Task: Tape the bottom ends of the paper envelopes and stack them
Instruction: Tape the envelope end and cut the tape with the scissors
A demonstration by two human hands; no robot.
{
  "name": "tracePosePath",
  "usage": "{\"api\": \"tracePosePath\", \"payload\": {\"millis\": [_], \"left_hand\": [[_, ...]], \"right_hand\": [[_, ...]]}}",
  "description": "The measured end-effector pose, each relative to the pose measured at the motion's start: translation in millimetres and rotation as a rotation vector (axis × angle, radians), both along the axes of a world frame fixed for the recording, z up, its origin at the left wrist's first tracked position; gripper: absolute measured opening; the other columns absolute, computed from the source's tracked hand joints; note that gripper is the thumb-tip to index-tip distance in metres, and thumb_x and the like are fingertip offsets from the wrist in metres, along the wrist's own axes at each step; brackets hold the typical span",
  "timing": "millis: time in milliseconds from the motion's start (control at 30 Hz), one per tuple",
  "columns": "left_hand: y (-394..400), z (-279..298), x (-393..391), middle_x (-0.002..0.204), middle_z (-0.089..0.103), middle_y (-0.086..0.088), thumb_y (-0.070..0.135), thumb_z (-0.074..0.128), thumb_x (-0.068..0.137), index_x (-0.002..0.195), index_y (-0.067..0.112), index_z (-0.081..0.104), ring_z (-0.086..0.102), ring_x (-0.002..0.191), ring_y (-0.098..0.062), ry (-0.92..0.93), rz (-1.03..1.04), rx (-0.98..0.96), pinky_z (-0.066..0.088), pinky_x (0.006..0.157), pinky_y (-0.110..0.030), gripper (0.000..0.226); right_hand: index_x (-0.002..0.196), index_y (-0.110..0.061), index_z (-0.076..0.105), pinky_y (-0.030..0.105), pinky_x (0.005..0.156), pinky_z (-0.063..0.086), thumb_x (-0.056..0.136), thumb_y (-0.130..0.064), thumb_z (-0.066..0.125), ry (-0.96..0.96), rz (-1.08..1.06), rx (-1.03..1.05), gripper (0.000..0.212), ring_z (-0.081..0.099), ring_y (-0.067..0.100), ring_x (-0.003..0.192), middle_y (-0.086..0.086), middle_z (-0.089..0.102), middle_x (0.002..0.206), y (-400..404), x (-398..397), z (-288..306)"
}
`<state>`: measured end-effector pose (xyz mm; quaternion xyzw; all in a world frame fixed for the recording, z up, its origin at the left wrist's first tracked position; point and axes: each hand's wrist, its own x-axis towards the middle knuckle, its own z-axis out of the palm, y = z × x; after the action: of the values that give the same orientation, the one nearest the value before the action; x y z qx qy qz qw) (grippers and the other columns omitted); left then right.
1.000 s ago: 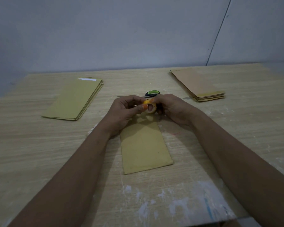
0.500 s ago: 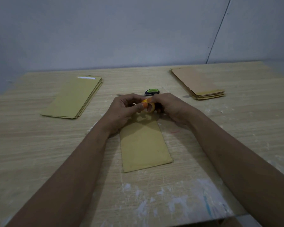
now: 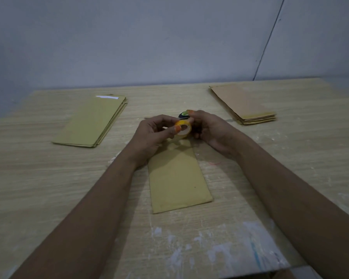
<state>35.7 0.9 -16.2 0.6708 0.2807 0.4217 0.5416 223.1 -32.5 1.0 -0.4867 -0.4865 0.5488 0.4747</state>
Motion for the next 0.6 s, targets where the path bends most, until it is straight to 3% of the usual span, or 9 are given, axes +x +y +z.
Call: {"api": "tracePosePath", "payload": {"millis": [233,400,600], "left_hand": [[2.9,-3.7,1.7,0.074,0.068,0.005,0.013,0.079,0.078,0.089,0.017,0.073,0.053,0.062,-0.005,-0.020,0.090,-0.018,0.042,0.057,-0.016,0.013],[5.1,-4.7,2.2,0.075,0.068,0.005,0.004,0.077,0.082,0.090,0.017,0.074,0.053,0.062,-0.005,0.001,0.103,-0.007,0.041,0.057,-0.015,0.016],[4.6,-4.6,3.4,0.080,0.069,0.002,0.007,0.077,0.083,0.091,0.019,0.074,0.054,0.064,-0.007,0.038,0.100,0.011,0.042,0.058,-0.019,0.014]], "right_hand": [[0.082,-0.007,0.071,0.020,0.054,0.040,0.093,-0.018,0.063,0.082,-0.219,0.002,0.018,0.058,0.011,0.064,0.002,0.064,0.072,3.2,-4.4,-0.3],[0.082,-0.005,0.072,0.017,0.054,0.045,0.089,-0.014,0.069,0.014,-0.214,0.052,0.012,0.057,0.008,0.061,0.006,0.066,0.072,1.2,-5.0,-4.7],[0.077,-0.007,0.068,0.018,0.054,0.046,0.091,-0.006,0.065,-0.032,-0.243,0.055,0.014,0.057,0.005,0.056,0.002,0.064,0.064,0.9,-2.3,-6.3]]}}
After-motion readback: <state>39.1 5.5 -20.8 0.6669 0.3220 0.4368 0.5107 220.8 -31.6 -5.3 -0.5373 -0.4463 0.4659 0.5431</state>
